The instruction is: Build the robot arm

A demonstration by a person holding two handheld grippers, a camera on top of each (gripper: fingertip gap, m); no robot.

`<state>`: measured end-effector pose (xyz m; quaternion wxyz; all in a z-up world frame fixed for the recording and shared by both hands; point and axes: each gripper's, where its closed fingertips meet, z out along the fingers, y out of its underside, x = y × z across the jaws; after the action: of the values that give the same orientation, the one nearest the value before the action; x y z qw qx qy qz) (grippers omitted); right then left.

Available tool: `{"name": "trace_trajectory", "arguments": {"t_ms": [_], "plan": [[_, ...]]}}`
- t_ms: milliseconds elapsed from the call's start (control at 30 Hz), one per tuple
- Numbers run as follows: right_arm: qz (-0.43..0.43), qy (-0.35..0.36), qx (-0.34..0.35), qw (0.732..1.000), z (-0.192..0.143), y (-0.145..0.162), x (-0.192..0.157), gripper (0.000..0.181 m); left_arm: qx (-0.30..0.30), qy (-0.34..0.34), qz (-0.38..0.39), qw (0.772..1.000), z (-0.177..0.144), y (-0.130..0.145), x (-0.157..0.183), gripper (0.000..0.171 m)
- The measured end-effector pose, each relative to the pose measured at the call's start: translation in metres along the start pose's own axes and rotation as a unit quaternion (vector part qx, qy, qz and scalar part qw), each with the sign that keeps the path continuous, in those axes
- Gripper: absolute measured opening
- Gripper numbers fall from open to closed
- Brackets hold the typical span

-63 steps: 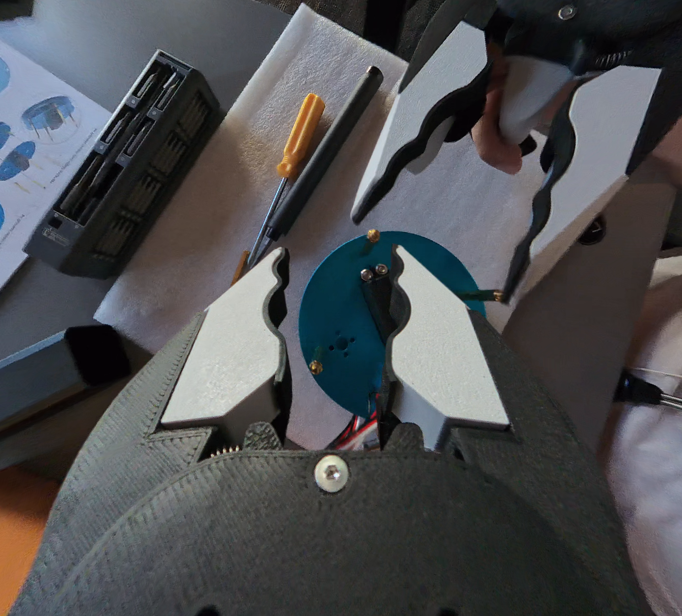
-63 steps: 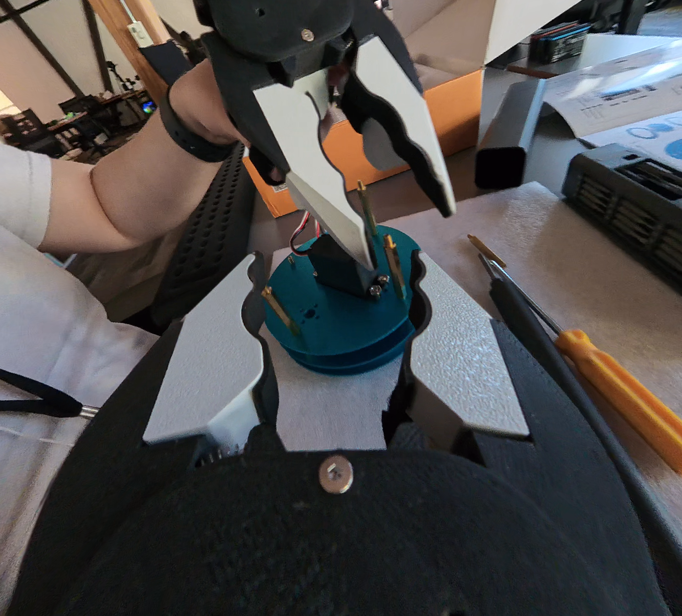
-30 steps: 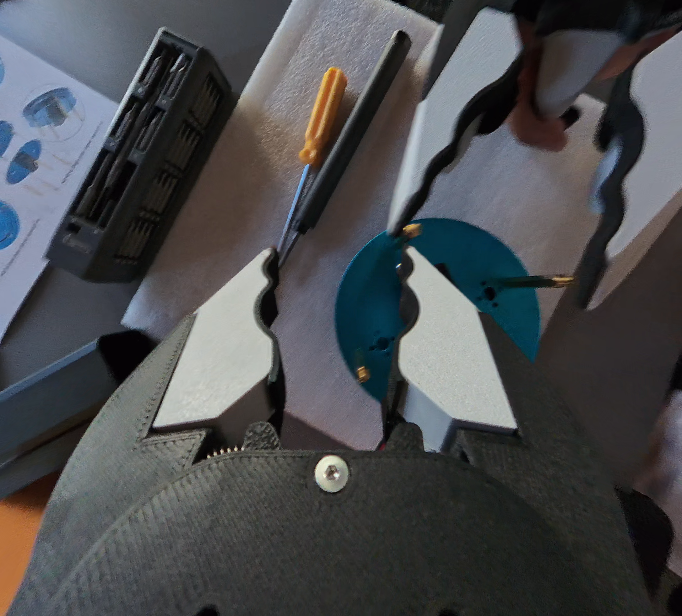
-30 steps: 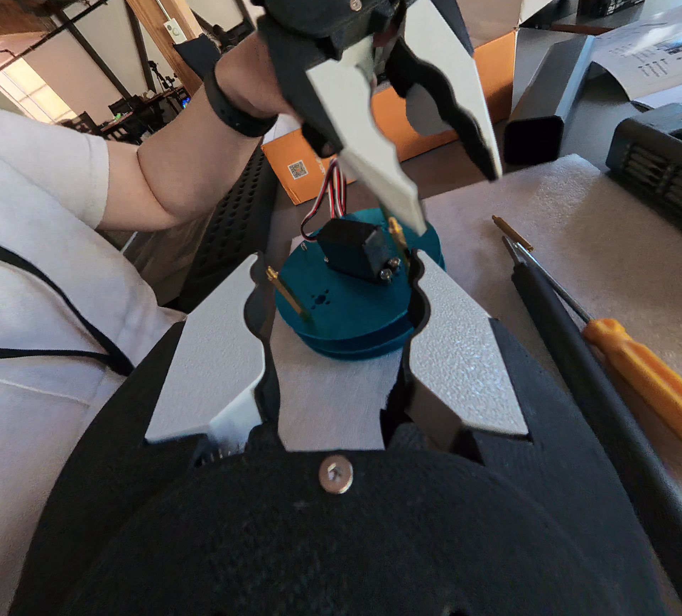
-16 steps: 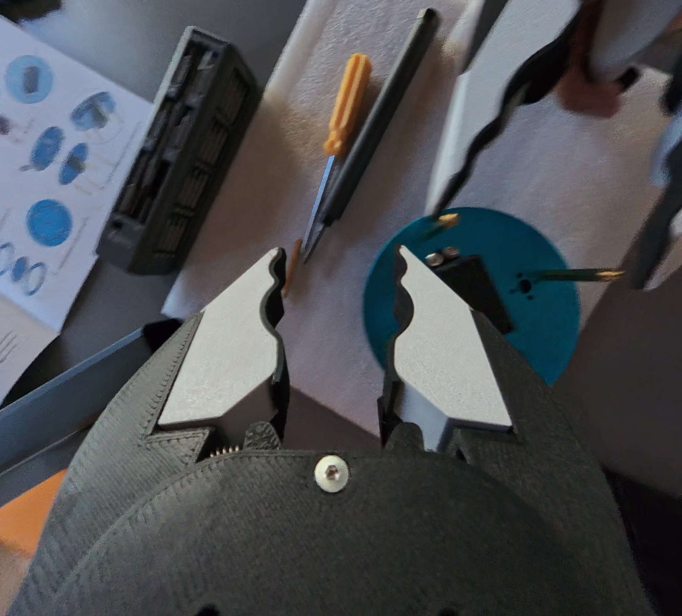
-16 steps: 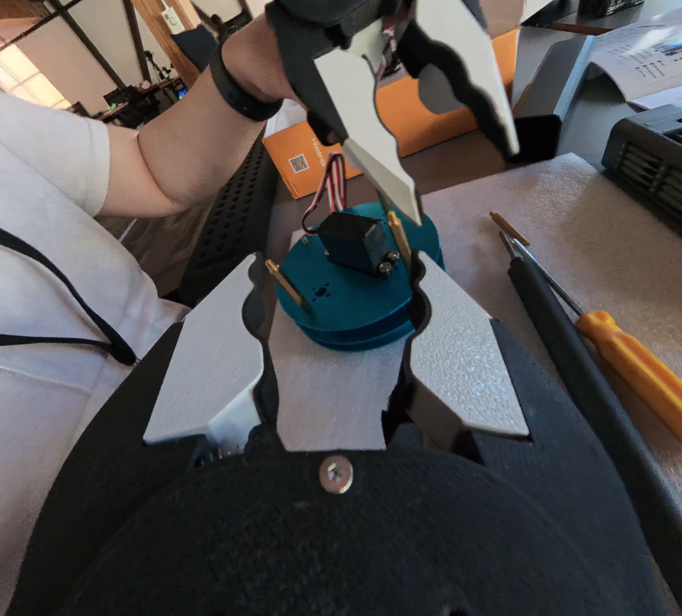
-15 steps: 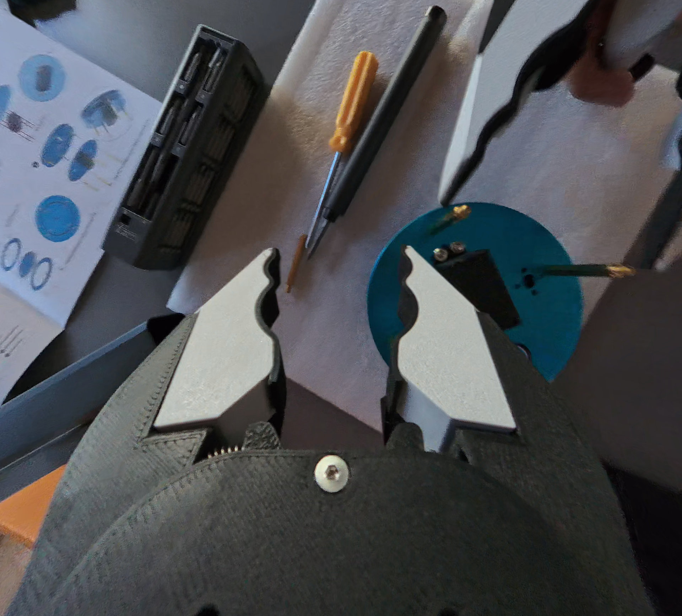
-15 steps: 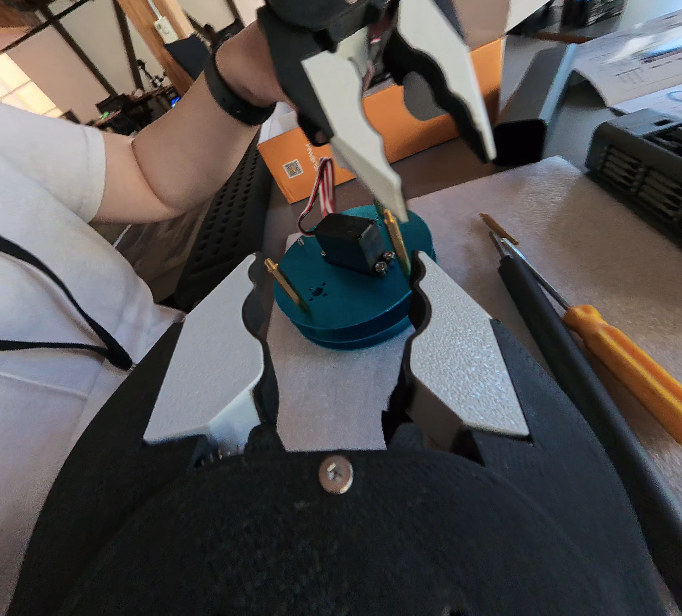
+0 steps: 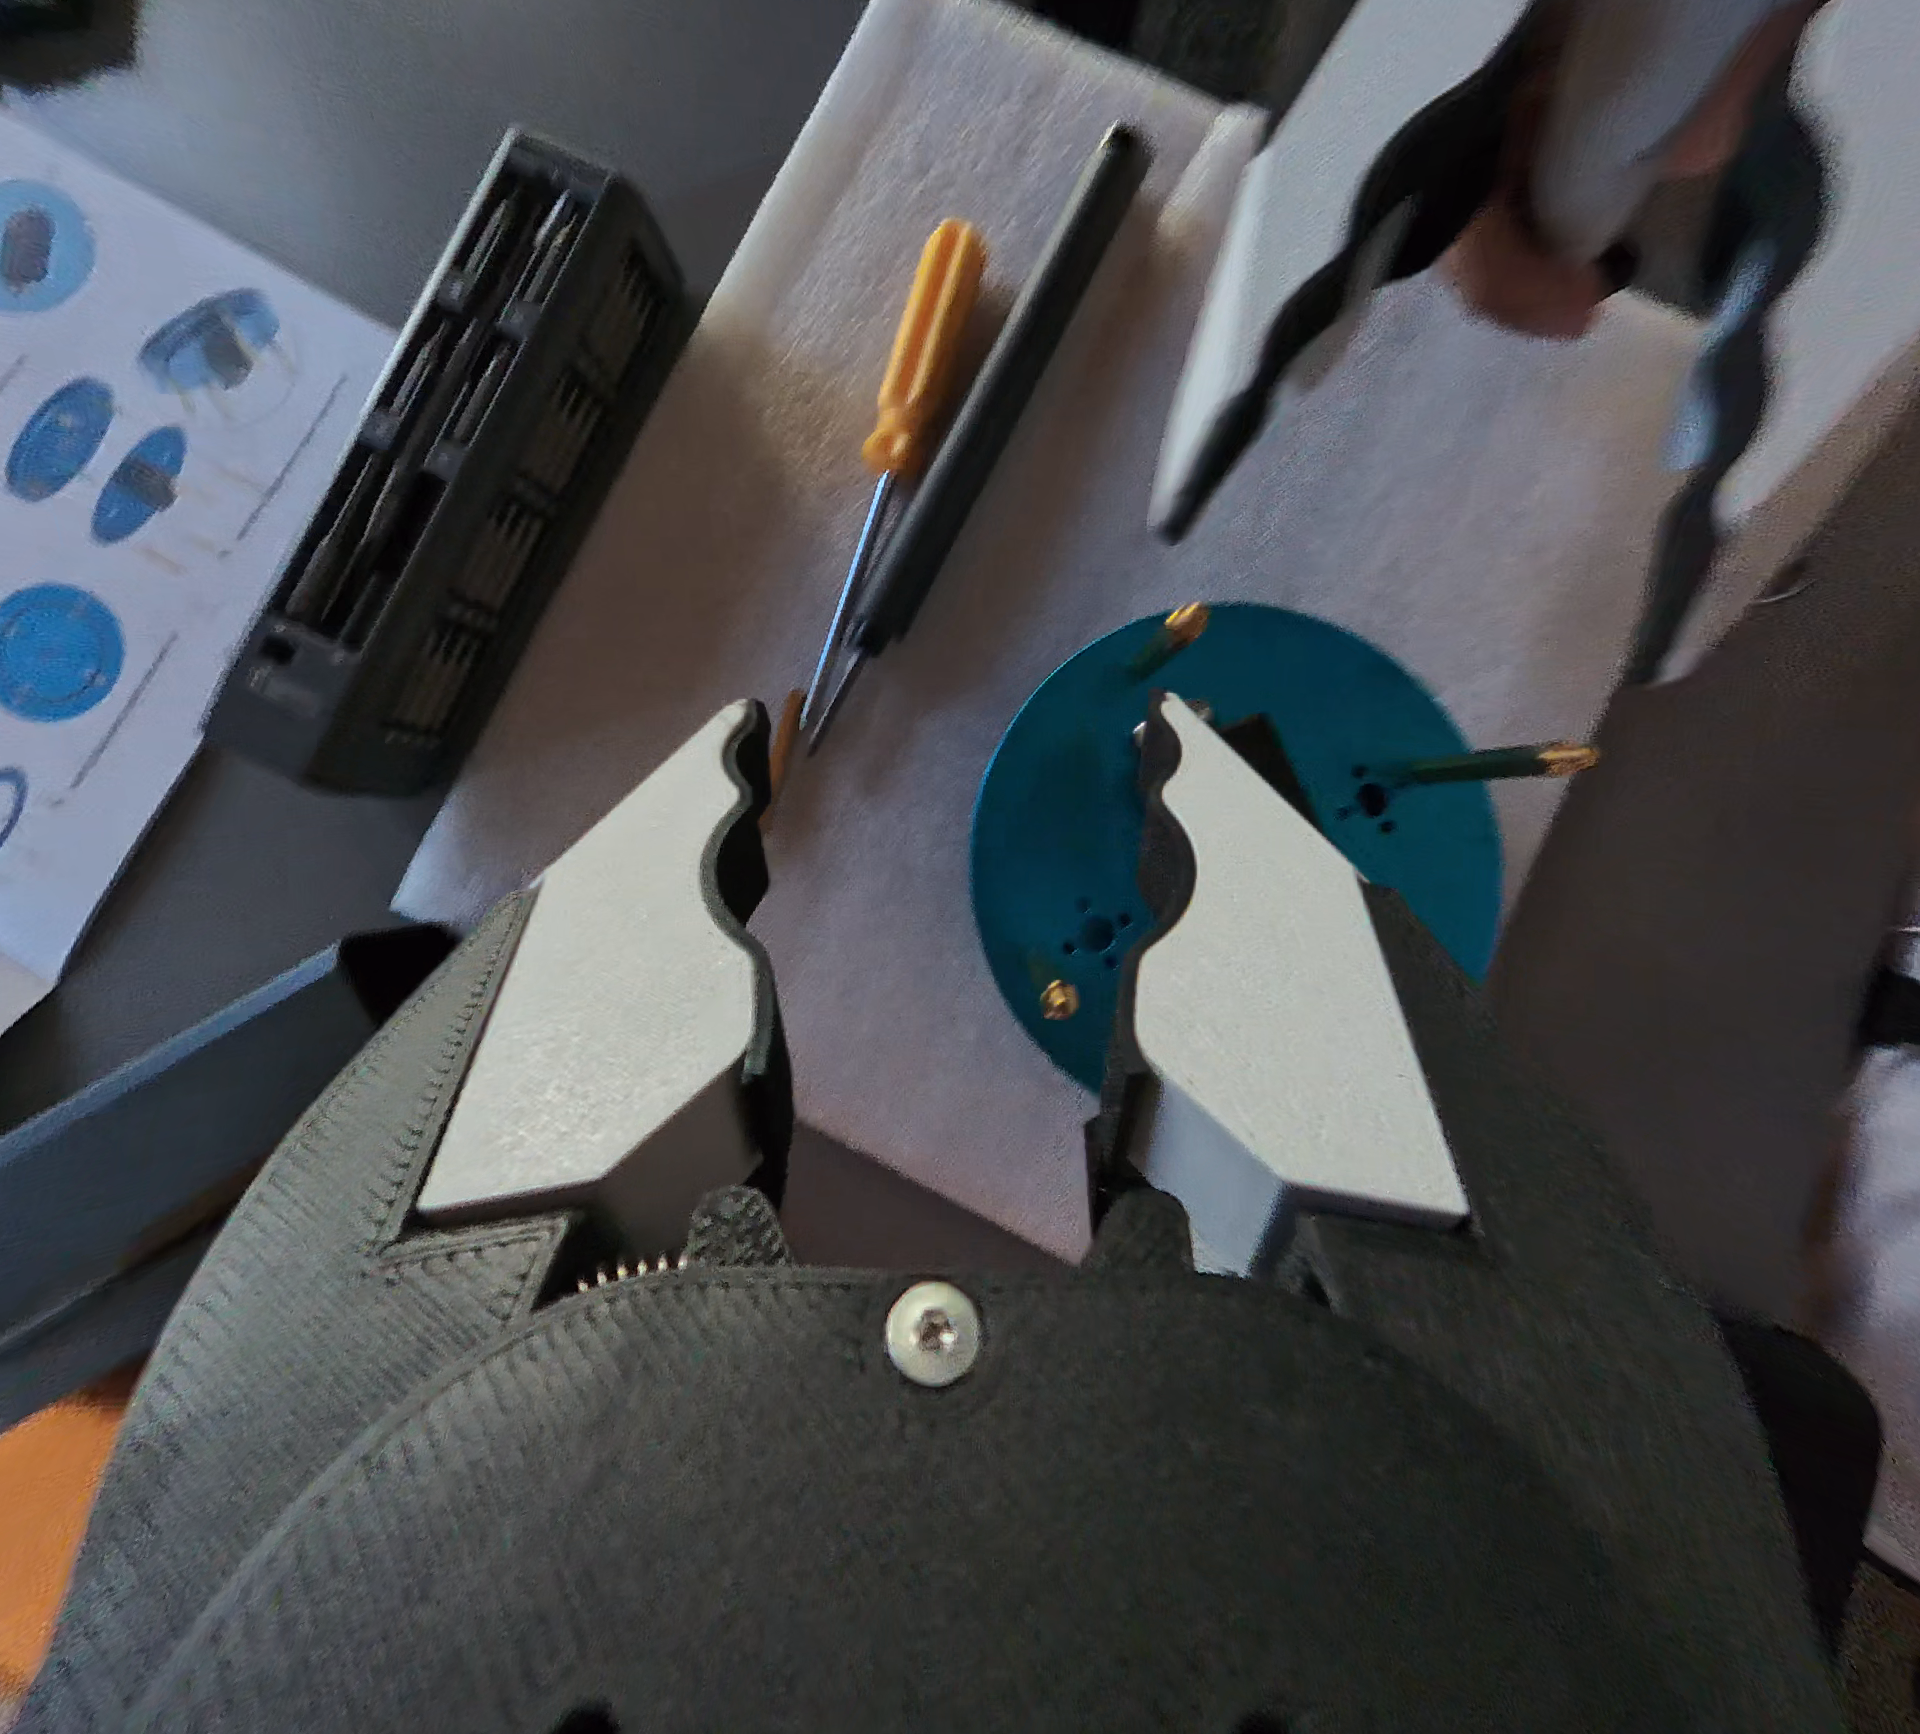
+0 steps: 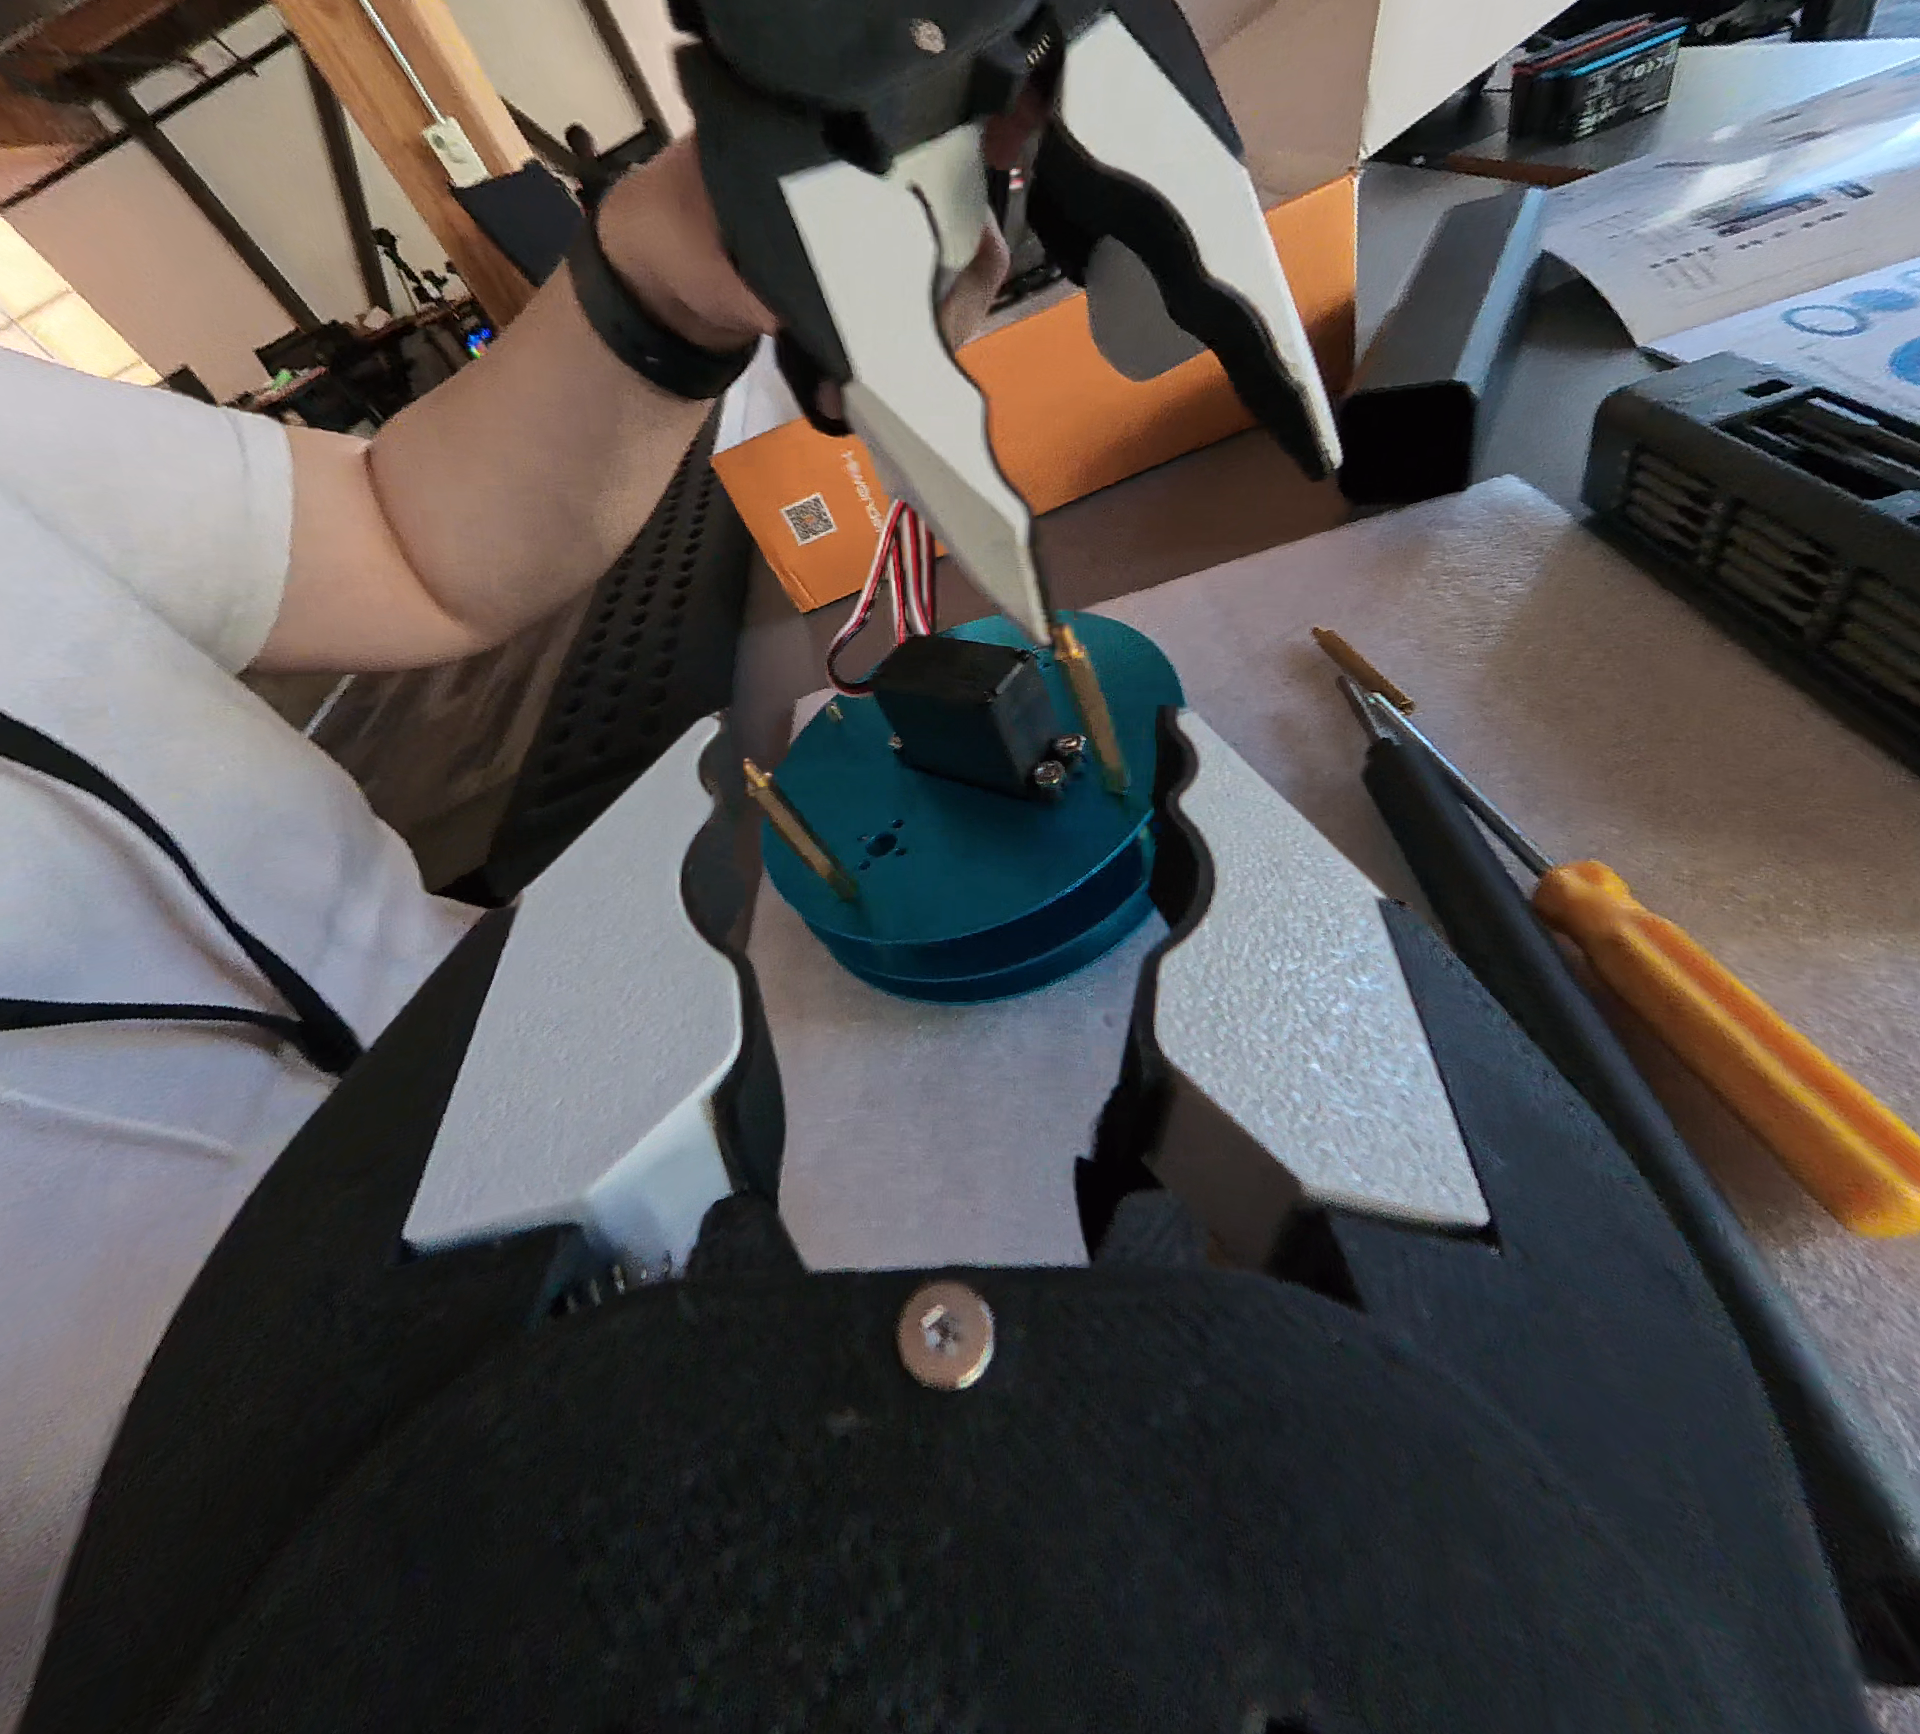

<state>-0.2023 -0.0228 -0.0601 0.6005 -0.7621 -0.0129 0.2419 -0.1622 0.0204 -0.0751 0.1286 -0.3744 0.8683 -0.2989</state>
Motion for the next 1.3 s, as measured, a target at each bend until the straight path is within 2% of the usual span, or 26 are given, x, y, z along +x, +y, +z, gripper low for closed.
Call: {"name": "trace_trajectory", "arguments": {"t_ms": [67,200,267,300,367,433,633,733,767,800,967,1033,1100,1133,1167,1200,1233,1300], "plan": [[-0.010,-0.001,-0.008,1.000,0.011,0.002,0.003,0.082,0.013,0.010,0.015,1.000,0.003,-0.011,0.008,0.072],[-0.002,-0.033,-0.032,0.999,0.024,0.010,-0.006,0.088,-0.043,-0.028,0.056,0.997,0.022,0.001,0.000,0.079],[-0.005,-0.025,-0.037,0.999,0.016,0.013,-0.008,0.085,-0.039,-0.031,0.049,0.998,0.018,0.004,-0.003,0.080],[-0.005,-0.032,-0.040,0.999,0.011,0.015,-0.013,0.072,-0.035,-0.033,0.043,0.998,0.014,0.006,-0.005,0.080],[-0.007,-0.011,-0.030,0.999,0.005,0.013,-0.009,0.072,-0.025,-0.031,0.033,0.999,0.008,0.007,-0.006,0.070],[-0.017,0.012,-0.020,1.000,0.006,0.009,0.002,0.080,-0.005,0.012,0.026,1.000,0.004,0.001,0.008,0.077],[0.014,-0.054,-0.015,0.998,0.024,0.005,-0.006,0.088,-0.037,-0.019,0.055,0.998,0.019,0.000,-0.001,0.074],[0.009,-0.046,-0.012,0.999,0.013,0.008,-0.009,0.082,-0.041,-0.029,0.042,0.998,0.016,0.008,-0.010,0.075],[0.006,-0.044,-0.012,0.999,0.008,0.009,-0.010,0.073,-0.047,-0.040,0.042,0.997,0.014,0.014,-0.014,0.070],[0.005,-0.035,-0.006,0.999,0.006,0.007,-0.008,0.073,-0.047,-0.037,0.041,0.997,0.012,0.017,-0.014,0.069],[0.005,-0.024,0.009,1.000,0.014,-0.003,0.005,0.080,0.007,0.010,0.032,0.999,0.009,-0.006,0.003,0.070],[0.014,-0.051,-0.003,0.999,0.022,-0.001,-0.003,0.081,-0.009,0.000,0.046,0.999,0.015,-0.005,0.001,0.073],[0.009,-0.040,-0.018,0.999,0.021,0.004,-0.003,0.088,-0.028,-0.023,0.051,0.998,0.018,0.001,-0.007,0.077],[0.002,-0.035,-0.023,0.999,0.017,0.006,-0.004,0.086,-0.039,-0.040,0.053,0.997,0.016,0.005,-0.013,0.076],[-0.001,-0.040,-0.031,0.999,0.011,0.009,-0.008,0.076,-0.052,-0.063,0.057,0.995,0.013,0.012,-0.020,0.066],[-0.004,-0.042,-0.037,0.998,0.006,0.011,-0.010,0.067,-0.060,-0.074,0.057,0.994,0.009,0.017,-0.023,0.080],[-0.015,-0.025,-0.042,0.999,0.001,0.010,-0.004,0.067,-0.059,-0.078,0.053,0.994,0.004,0.020,-0.023,0.073],[-0.083,0.025,-0.081,0.993,-0.008,0.006,0.015,0.055,-0.043,-0.091,0.047,0.994,-0.008,0.017,-0.022,0.072]]}}
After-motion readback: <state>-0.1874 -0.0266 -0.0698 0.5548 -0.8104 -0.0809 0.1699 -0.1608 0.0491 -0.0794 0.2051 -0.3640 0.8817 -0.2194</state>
